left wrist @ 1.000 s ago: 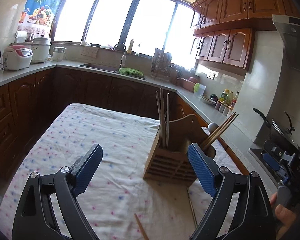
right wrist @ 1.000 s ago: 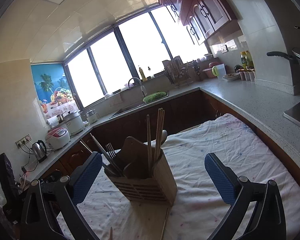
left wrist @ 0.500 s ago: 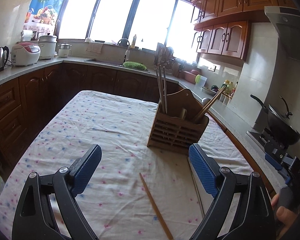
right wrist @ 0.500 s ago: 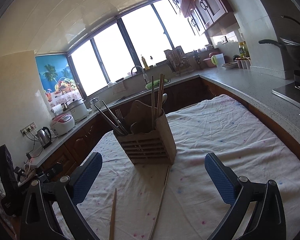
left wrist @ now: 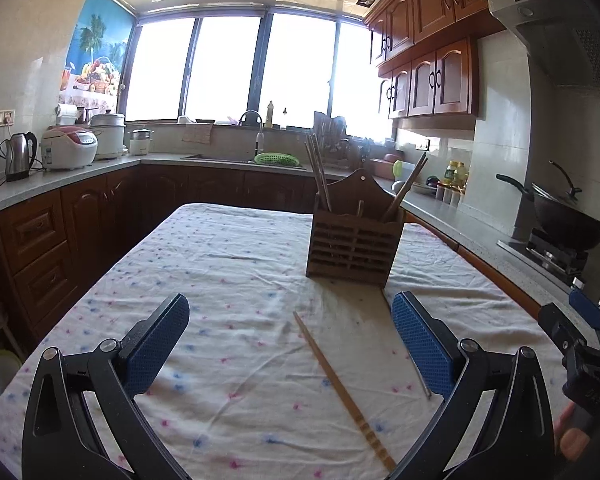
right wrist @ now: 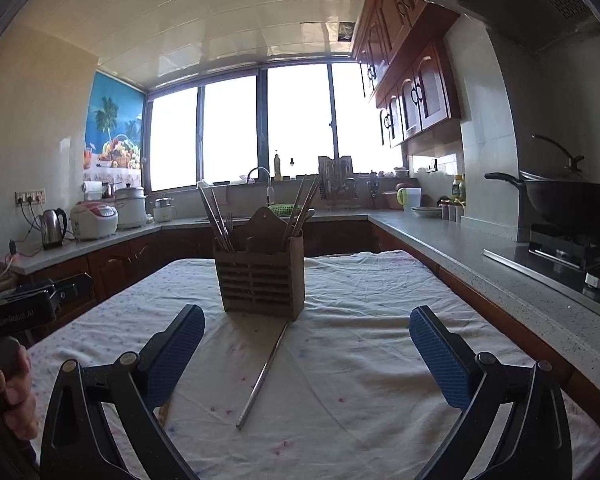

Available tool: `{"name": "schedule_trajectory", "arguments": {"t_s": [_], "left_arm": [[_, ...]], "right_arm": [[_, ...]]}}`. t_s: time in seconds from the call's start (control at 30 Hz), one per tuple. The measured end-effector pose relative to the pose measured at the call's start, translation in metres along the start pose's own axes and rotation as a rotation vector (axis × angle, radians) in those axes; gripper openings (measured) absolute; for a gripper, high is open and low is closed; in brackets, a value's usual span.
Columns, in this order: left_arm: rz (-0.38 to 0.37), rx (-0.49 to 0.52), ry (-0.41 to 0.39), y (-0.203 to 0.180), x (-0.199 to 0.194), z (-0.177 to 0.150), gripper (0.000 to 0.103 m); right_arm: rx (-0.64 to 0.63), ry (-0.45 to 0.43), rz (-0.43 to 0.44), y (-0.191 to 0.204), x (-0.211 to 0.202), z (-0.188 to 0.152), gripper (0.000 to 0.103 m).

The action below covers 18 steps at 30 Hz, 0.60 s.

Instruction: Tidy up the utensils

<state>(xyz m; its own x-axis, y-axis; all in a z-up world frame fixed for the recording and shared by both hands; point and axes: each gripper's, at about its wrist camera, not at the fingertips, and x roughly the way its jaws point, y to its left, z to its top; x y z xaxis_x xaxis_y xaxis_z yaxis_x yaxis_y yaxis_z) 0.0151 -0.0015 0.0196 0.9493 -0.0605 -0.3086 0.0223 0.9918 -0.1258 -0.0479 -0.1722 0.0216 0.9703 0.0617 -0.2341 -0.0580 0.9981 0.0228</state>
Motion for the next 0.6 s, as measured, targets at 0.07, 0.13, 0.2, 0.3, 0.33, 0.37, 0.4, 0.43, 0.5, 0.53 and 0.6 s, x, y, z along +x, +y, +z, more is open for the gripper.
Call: {"name": "schedule_trajectory", "arguments": {"t_s": [0.07,0.13,0.2,0.3,0.33,0.37,0.4,0.43,0.5,0.53,0.6], "left_arm": [[0.008,0.008,0.006,0.0,0.0,-0.008,0.103],[0.018,0.029,0.02,-0.002,0.0,-0.014,0.103],[0.022,0.042,0.028,-0.004,0.0,-0.018,0.103],[0.029,0.049,0.028,-0.004,-0.003,-0.022,0.103],[0.033,0.051,0.026,-0.004,-0.003,-0.022,0.103],[0.037,0.053,0.023,-0.005,-0.004,-0.022,0.103],[0.04,0.056,0.022,-0.005,-0.005,-0.023,0.103],[0.042,0.057,0.022,-0.006,-0.006,-0.022,0.103],[0.043,0.056,0.019,-0.007,-0.008,-0.022,0.103],[0.045,0.059,0.016,-0.007,-0.009,-0.022,0.103],[0.054,0.069,0.015,-0.01,-0.011,-0.024,0.103]], "right_arm": [[-0.022,0.016,-0.003,0.003,0.001,-0.004,0.103],[-0.014,0.022,0.008,0.004,0.0,-0.006,0.103],[-0.004,0.025,0.012,0.003,0.0,-0.007,0.103],[-0.001,0.025,0.016,0.003,-0.001,-0.007,0.103],[-0.001,0.021,0.015,0.003,-0.002,-0.008,0.103],[0.0,0.017,0.016,0.002,-0.003,-0.007,0.103],[0.001,0.016,0.016,0.003,-0.005,-0.009,0.103],[0.004,0.015,0.014,0.002,-0.005,-0.009,0.103],[0.015,0.01,0.016,-0.001,-0.007,-0.009,0.103],[0.019,0.007,0.017,-0.002,-0.008,-0.009,0.103],[0.024,0.005,0.015,-0.004,-0.01,-0.009,0.103]]}}
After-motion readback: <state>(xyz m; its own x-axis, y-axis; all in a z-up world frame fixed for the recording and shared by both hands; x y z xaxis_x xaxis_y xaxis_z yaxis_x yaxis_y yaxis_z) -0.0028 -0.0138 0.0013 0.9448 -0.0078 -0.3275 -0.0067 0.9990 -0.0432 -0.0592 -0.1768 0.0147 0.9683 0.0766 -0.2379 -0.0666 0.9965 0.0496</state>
